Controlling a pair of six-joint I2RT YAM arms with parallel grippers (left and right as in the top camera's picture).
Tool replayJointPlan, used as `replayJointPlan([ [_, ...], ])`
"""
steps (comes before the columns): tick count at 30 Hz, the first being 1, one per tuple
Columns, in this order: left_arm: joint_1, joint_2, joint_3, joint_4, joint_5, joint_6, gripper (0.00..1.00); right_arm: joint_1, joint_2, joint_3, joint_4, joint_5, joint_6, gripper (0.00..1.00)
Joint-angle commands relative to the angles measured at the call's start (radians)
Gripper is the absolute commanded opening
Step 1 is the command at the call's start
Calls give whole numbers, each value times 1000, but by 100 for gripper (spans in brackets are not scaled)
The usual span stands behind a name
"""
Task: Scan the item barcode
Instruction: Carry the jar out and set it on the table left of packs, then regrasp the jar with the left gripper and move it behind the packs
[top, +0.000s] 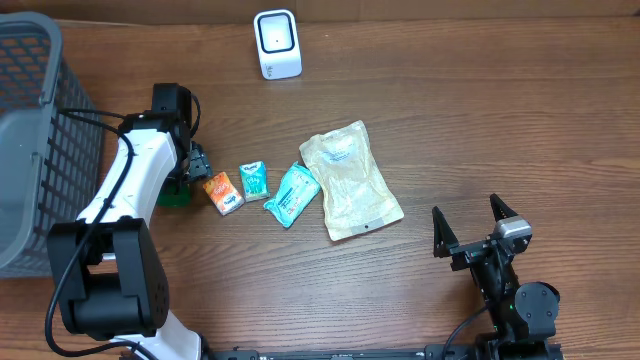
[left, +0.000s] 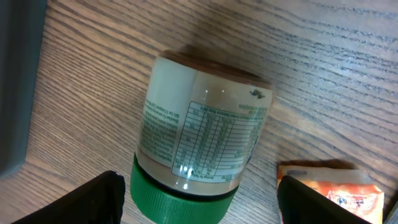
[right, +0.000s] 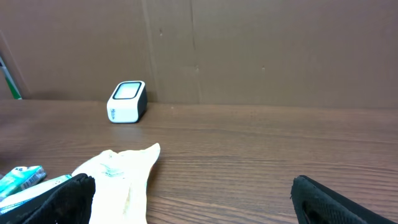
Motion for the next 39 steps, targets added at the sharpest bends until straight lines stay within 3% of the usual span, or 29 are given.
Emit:
replayJointPlan([
  [1, 15, -8, -12, 6, -25, 26, 80, 4, -10, -11, 4, -1, 4, 100],
  [6, 53, -8, -50, 39, -30, 45, 79, 4, -10, -11, 4, -1, 4, 100],
  [15, 64, -8, -152, 227, 114, 117, 78, 4, -10, -11, 4, -1, 4, 100],
  [25, 64, -7, -204, 268, 126, 111, 77, 4, -10, -11, 4, -1, 3, 100],
  [39, 63, -8, -211, 275, 174, 63, 64, 4, -10, -11, 4, -1, 4, 100],
])
